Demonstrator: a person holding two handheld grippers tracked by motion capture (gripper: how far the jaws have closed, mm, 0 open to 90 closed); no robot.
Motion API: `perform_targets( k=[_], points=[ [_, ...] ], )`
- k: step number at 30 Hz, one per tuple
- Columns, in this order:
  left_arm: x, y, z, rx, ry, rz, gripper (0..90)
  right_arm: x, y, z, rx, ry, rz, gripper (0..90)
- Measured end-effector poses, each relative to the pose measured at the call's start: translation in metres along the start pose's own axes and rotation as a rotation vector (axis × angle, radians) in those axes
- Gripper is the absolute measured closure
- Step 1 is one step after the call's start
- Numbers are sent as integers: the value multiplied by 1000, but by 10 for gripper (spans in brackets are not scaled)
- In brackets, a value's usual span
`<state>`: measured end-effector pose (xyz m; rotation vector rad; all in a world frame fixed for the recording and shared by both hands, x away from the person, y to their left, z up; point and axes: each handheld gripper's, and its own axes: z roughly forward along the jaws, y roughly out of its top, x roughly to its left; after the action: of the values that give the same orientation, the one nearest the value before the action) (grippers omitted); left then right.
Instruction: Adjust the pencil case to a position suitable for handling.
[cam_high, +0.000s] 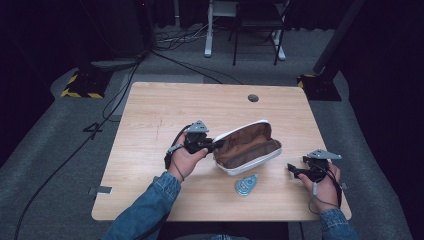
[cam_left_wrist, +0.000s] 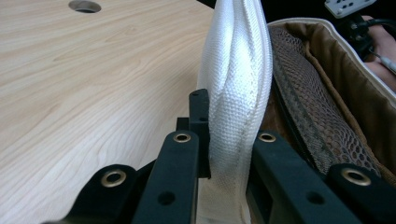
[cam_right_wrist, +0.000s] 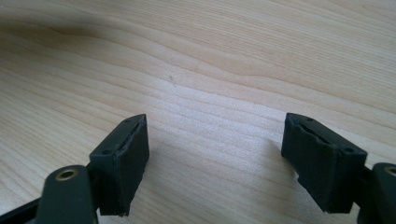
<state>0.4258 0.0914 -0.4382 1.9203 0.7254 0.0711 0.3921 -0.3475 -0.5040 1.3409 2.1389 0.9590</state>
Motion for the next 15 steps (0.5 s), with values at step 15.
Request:
perform_targets(
  k=[15],
  points=[
    [-9, -39, -65, 10, -2, -15, 847, 0, 0, 0, 0, 0, 1, 237]
  ],
)
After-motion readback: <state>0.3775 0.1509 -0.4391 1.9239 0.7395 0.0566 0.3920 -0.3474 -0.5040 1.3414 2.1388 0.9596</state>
